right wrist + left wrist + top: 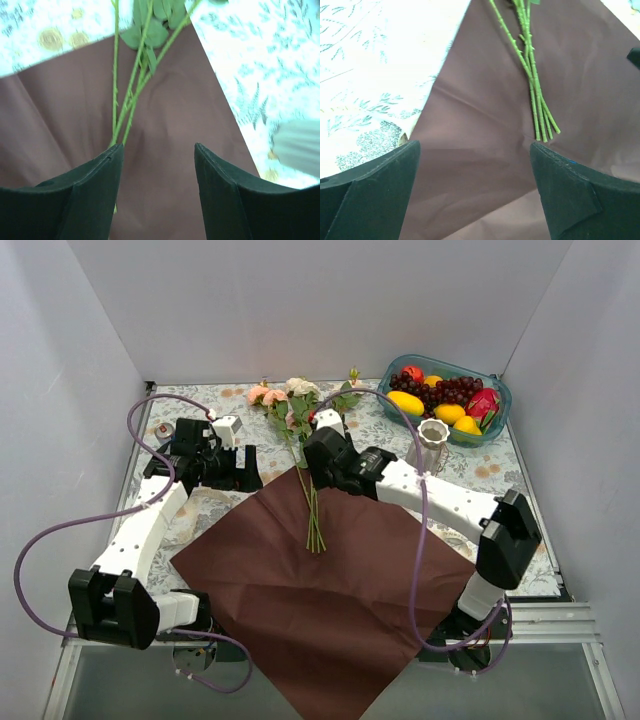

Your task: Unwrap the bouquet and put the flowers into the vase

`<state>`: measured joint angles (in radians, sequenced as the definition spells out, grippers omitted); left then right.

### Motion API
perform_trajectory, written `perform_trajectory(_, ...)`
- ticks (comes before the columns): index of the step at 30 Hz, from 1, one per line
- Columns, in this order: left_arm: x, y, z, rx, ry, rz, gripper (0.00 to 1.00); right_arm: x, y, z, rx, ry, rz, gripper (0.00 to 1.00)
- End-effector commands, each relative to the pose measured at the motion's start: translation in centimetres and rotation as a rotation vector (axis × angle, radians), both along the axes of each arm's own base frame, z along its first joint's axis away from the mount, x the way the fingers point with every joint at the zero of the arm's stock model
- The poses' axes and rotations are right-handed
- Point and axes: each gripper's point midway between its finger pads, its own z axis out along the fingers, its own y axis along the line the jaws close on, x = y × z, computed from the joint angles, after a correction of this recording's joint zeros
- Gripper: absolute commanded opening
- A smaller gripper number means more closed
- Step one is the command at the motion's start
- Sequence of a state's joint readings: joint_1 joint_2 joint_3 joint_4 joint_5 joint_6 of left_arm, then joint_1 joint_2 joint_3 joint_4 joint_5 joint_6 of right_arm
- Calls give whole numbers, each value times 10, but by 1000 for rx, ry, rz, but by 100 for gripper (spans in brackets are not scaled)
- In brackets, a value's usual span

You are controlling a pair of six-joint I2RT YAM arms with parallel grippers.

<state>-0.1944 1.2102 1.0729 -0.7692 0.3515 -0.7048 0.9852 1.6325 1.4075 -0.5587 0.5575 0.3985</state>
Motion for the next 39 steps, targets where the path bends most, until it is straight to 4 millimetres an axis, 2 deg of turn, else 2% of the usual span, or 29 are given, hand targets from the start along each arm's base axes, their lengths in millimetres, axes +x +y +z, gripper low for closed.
perform_trajectory(1, 11, 9, -6, 9, -21, 16, 89, 43, 47, 21, 126, -69, 80, 65)
perform_trajectory(3, 8, 11, -18, 21, -1, 6, 87, 55, 59, 20, 142, -62, 90, 64)
perform_trajectory(4, 8, 11, -22, 26, 7, 5, 86, 60, 66, 5, 124, -46, 95, 64)
perform_trajectory(6, 4, 13, -30, 37, 23, -9, 84, 69, 75, 1, 130, -44, 105, 64)
perform_trajectory(7, 3, 13, -32, 39, 26, -14, 82, 73, 79, -14, 114, -27, 105, 63)
perform_trajectory(13, 0, 17, -30, 68, -25, -35, 78, 95, 88, -43, 111, 3, 100, 50)
perform_trajectory(17, 1, 17, -30, 73, -29, -45, 78, 108, 84, -56, 90, 18, 87, 50)
perform_trajectory(24, 5, 14, -25, 64, -38, -64, 78, 118, 82, -82, 74, 55, 85, 49)
perform_trajectory(32, 8, 14, -23, 66, -55, -69, 78, 122, 85, -96, 67, 76, 98, 43)
perform_trajectory(38, 7, 15, -26, 72, -58, -72, 77, 123, 86, -105, 64, 87, 100, 33)
perform_trajectory(39, 7, 15, -26, 75, -64, -71, 77, 124, 87, -104, 66, 85, 100, 28)
